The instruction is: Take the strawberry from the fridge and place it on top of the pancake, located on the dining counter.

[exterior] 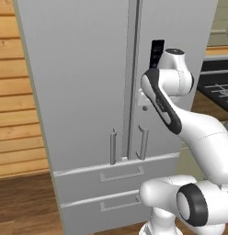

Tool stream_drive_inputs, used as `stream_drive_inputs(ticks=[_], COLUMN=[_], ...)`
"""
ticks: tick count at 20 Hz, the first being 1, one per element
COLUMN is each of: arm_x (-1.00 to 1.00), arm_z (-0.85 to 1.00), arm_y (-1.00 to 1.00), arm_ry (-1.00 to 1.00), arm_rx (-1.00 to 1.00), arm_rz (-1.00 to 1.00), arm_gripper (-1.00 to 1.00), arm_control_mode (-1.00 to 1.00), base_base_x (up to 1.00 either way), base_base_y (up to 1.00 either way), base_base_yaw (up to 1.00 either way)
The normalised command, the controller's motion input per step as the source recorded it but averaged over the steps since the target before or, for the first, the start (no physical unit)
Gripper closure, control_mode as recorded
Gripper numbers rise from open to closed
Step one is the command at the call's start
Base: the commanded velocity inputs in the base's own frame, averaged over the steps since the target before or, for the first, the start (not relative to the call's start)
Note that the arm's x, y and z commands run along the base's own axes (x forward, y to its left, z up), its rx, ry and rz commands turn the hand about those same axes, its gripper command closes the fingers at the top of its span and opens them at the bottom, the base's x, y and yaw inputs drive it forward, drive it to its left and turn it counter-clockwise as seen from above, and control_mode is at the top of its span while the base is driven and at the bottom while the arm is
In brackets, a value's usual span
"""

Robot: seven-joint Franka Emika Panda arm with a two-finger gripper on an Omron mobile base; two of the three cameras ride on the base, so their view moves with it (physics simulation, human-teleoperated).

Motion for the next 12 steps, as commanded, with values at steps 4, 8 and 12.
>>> stream_drive_inputs(ticks=[4, 8, 12], arm_x=[0.00, 0.00, 0.00], arm_z=[0.00, 0.00, 0.00], arm_y=[0.00, 0.00, 0.00], arm_ry=[0.00, 0.00, 0.00], arm_rx=[0.00, 0.00, 0.00], arm_rz=[0.00, 0.00, 0.00], arm_gripper=[-1.00, -1.00, -1.00], arm_control_mode=[1.00, 1.00, 1.00], base_base_x=[-0.11, 0.00, -0.01], base_base_y=[0.22, 0.34, 0.16], base_base_yaw=[-0.02, -0.02, 0.00])
